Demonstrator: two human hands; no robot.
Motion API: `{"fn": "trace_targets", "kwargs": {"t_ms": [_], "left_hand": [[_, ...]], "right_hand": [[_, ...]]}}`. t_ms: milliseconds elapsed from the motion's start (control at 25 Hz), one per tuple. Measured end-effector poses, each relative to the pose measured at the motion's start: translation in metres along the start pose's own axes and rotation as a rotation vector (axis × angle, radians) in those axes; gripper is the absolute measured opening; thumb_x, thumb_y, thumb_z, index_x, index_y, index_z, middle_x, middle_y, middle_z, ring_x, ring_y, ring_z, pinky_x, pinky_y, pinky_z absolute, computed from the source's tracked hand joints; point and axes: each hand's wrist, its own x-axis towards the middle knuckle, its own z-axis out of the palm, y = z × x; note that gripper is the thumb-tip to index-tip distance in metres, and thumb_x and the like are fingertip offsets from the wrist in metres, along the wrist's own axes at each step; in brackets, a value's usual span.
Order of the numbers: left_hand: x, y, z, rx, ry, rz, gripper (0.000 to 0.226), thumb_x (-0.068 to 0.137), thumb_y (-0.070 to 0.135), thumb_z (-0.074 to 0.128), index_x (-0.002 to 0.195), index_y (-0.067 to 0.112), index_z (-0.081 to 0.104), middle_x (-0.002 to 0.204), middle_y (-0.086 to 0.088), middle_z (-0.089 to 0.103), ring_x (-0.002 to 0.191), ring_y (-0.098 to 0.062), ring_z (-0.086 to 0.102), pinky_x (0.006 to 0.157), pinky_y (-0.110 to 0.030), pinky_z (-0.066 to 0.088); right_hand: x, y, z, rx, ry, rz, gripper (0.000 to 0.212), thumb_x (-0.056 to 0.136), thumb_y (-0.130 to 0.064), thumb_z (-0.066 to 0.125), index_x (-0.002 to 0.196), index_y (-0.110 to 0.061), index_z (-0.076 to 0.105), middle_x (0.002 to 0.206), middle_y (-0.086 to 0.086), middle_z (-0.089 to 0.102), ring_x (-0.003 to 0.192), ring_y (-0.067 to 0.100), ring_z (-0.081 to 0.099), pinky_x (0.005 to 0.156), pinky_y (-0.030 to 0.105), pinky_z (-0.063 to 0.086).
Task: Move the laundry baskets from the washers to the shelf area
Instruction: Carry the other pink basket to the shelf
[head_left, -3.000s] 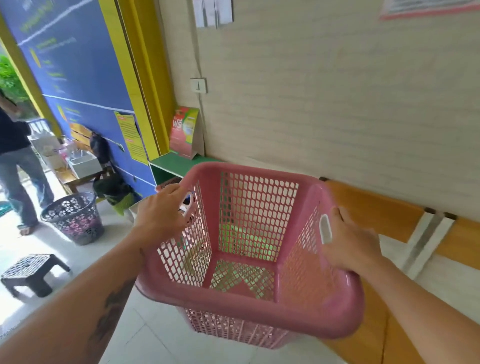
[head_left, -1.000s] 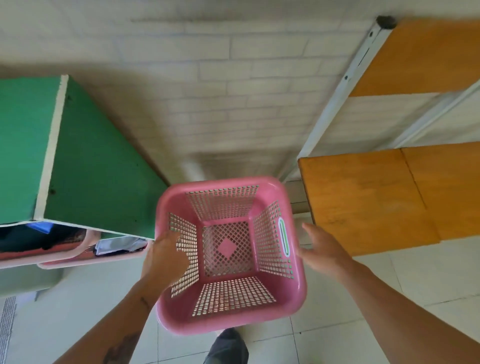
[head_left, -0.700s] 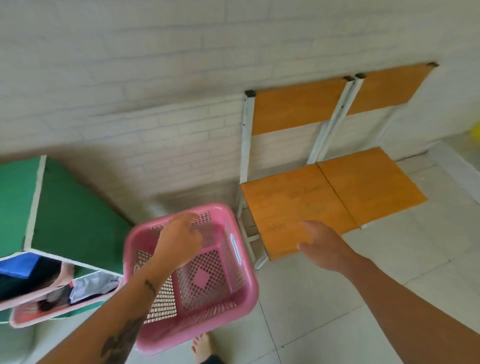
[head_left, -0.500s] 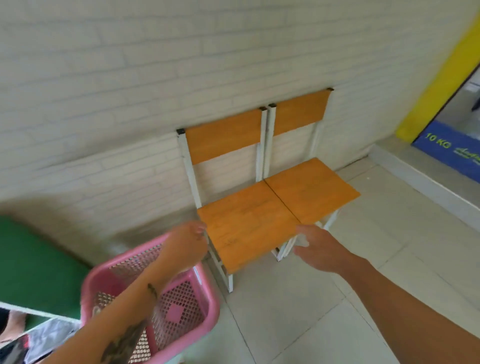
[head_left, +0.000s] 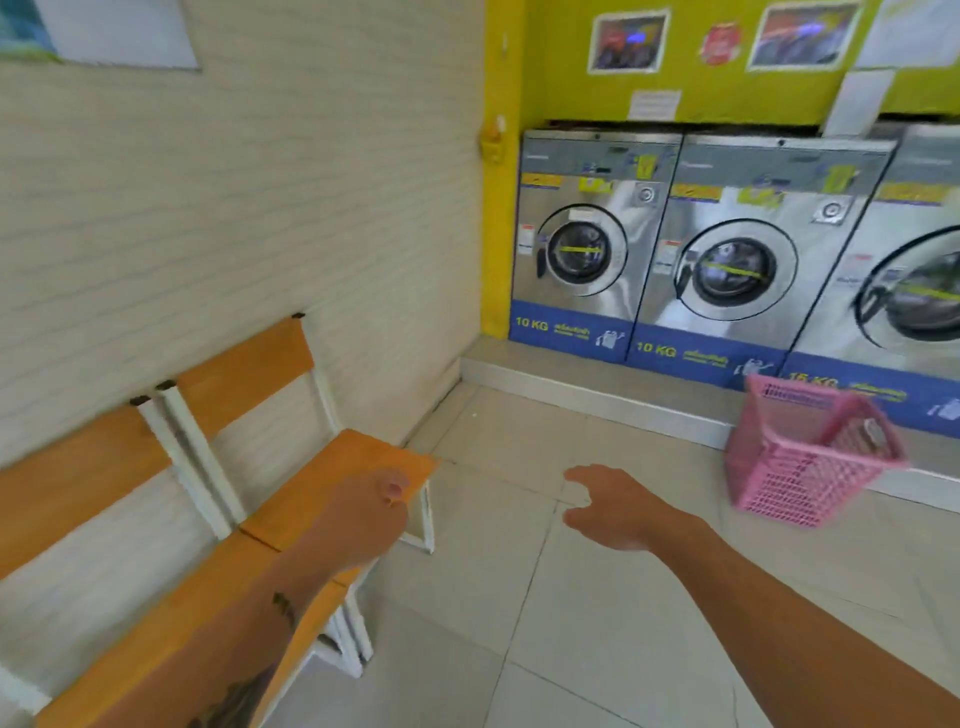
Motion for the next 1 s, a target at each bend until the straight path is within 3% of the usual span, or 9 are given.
{"fn": "trace_targets", "kwargs": {"t_ms": [80, 160, 280, 400, 480, 600, 720, 1000], "left_hand": [[0.043, 0.049, 0.018, 0.061, 0.005, 0.081, 0.029, 0.089, 0.017, 0.051, 0.115, 0.026, 0.063, 0.096, 0.015, 0.061, 0.084, -0.007, 0.061, 0.068, -0.013, 0.047], [0.086, 0.087, 0.041, 0.063, -0.021, 0.130, 0.031, 0.092, 0.015, 0.047, 0.118, 0.023, 0.063, 0.107, 0.006, 0.064, 0.088, -0.010, 0.062, 0.067, -0.005, 0.040], [0.164, 0.136, 0.082, 0.035, -0.034, 0.208, 0.033, 0.094, 0.017, 0.047, 0.122, 0.021, 0.064, 0.121, 0.001, 0.064, 0.106, -0.016, 0.062, 0.081, -0.015, 0.043], [0.250, 0.178, 0.112, 0.016, -0.075, 0.259, 0.032, 0.091, 0.020, 0.049, 0.118, 0.026, 0.065, 0.119, 0.003, 0.066, 0.093, -0.011, 0.061, 0.070, -0.012, 0.042], [0.304, 0.217, 0.134, 0.051, -0.123, 0.326, 0.031, 0.091, 0.020, 0.049, 0.116, 0.025, 0.066, 0.116, 0.003, 0.068, 0.091, -0.010, 0.061, 0.073, -0.016, 0.040], [0.366, 0.286, 0.169, 0.107, -0.200, 0.416, 0.031, 0.090, 0.019, 0.047, 0.113, 0.025, 0.067, 0.111, 0.005, 0.068, 0.091, -0.009, 0.060, 0.074, -0.017, 0.038], [0.411, 0.360, 0.217, 0.122, -0.269, 0.503, 0.031, 0.091, 0.020, 0.047, 0.113, 0.027, 0.068, 0.112, 0.006, 0.069, 0.097, -0.010, 0.062, 0.083, -0.021, 0.045], [0.498, 0.520, 0.343, 0.107, -0.303, 0.606, 0.028, 0.093, 0.022, 0.050, 0.115, 0.024, 0.068, 0.113, 0.004, 0.070, 0.104, -0.014, 0.065, 0.095, -0.028, 0.048]], "right_hand": [[0.010, 0.043, -0.031, 0.014, 0.059, 0.055, 0.066, 0.090, -0.036, 0.056, 0.150, -0.023, 0.031, 0.159, 0.000, 0.026, 0.145, 0.021, 0.025, 0.118, 0.036, 0.024], [0.025, 0.080, -0.059, 0.012, 0.108, 0.109, 0.067, 0.088, -0.037, 0.058, 0.149, -0.023, 0.033, 0.158, 0.000, 0.029, 0.144, 0.021, 0.028, 0.117, 0.035, 0.025], [0.056, 0.132, -0.104, 0.009, 0.156, 0.194, 0.066, 0.089, -0.036, 0.059, 0.148, -0.022, 0.034, 0.157, -0.001, 0.031, 0.140, 0.020, 0.034, 0.114, 0.030, 0.027], [0.088, 0.180, -0.151, 0.019, 0.201, 0.289, 0.064, 0.090, -0.036, 0.057, 0.148, -0.022, 0.035, 0.156, 0.001, 0.033, 0.141, 0.022, 0.034, 0.115, 0.033, 0.027], [0.104, 0.216, -0.180, 0.035, 0.243, 0.355, 0.060, 0.088, -0.036, 0.057, 0.144, -0.022, 0.040, 0.151, 0.003, 0.040, 0.136, 0.024, 0.039, 0.111, 0.036, 0.032], [0.111, 0.265, -0.228, 0.077, 0.304, 0.432, 0.048, 0.088, -0.022, 0.058, 0.134, -0.015, 0.048, 0.136, 0.010, 0.053, 0.119, 0.027, 0.053, 0.096, 0.035, 0.046], [0.111, 0.327, -0.271, 0.136, 0.349, 0.500, 0.041, 0.089, -0.011, 0.056, 0.130, -0.014, 0.055, 0.125, 0.007, 0.060, 0.102, 0.021, 0.061, 0.073, 0.020, 0.051], [0.136, 0.516, -0.371, 0.061, 0.413, 0.538, 0.032, 0.086, -0.013, 0.051, 0.114, -0.021, 0.064, 0.115, 0.003, 0.068, 0.100, 0.018, 0.064, 0.086, 0.035, 0.054]]}}
